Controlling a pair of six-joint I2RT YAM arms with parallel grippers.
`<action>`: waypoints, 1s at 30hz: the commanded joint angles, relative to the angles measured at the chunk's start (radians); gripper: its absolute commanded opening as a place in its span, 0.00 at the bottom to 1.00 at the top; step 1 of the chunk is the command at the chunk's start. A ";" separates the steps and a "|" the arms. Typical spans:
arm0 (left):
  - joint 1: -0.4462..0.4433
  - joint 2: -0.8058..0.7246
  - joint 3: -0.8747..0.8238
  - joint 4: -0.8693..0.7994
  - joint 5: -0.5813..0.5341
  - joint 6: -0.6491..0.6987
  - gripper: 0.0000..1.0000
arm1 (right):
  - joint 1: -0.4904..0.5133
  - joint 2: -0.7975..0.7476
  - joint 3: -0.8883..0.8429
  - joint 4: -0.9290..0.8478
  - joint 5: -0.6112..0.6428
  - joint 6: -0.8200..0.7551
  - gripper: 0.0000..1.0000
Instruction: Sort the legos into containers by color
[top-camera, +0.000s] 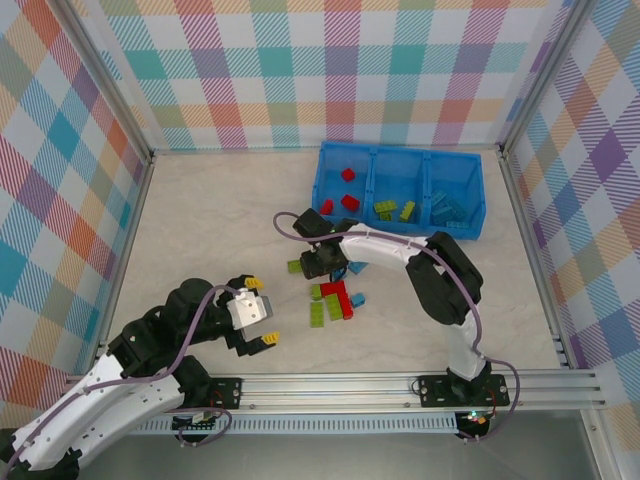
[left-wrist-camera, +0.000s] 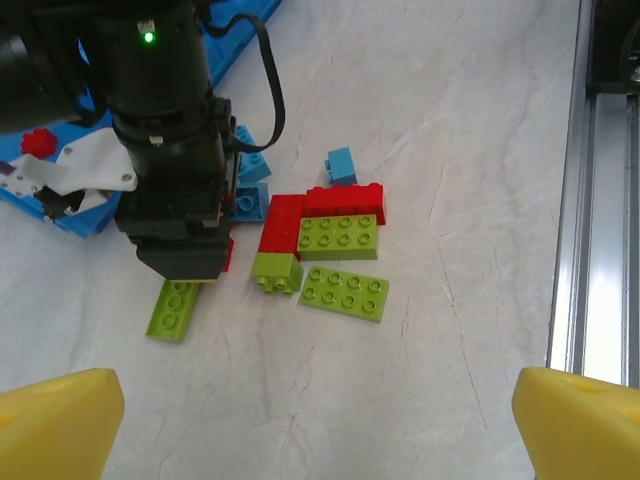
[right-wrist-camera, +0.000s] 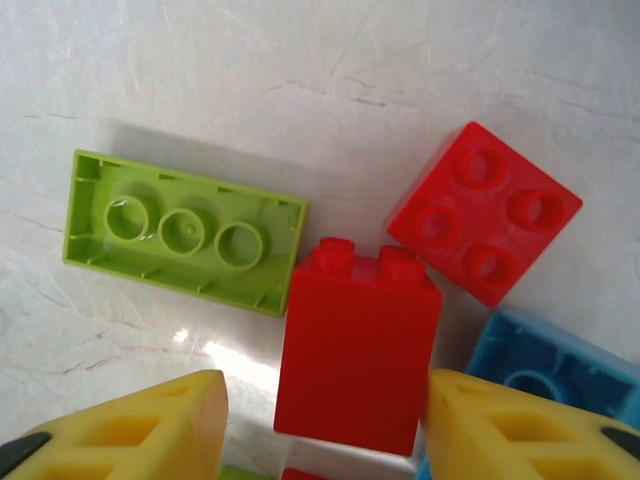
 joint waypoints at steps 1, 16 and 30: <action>0.002 -0.009 -0.020 0.029 0.027 0.021 1.00 | 0.007 0.035 0.037 -0.040 0.017 -0.014 0.47; 0.003 -0.069 -0.059 0.036 0.129 0.095 1.00 | 0.008 -0.221 -0.133 0.089 0.020 0.017 0.27; 0.076 -0.082 -0.084 0.203 -0.154 -0.189 1.00 | -0.217 -0.092 0.121 0.216 0.142 -0.191 0.26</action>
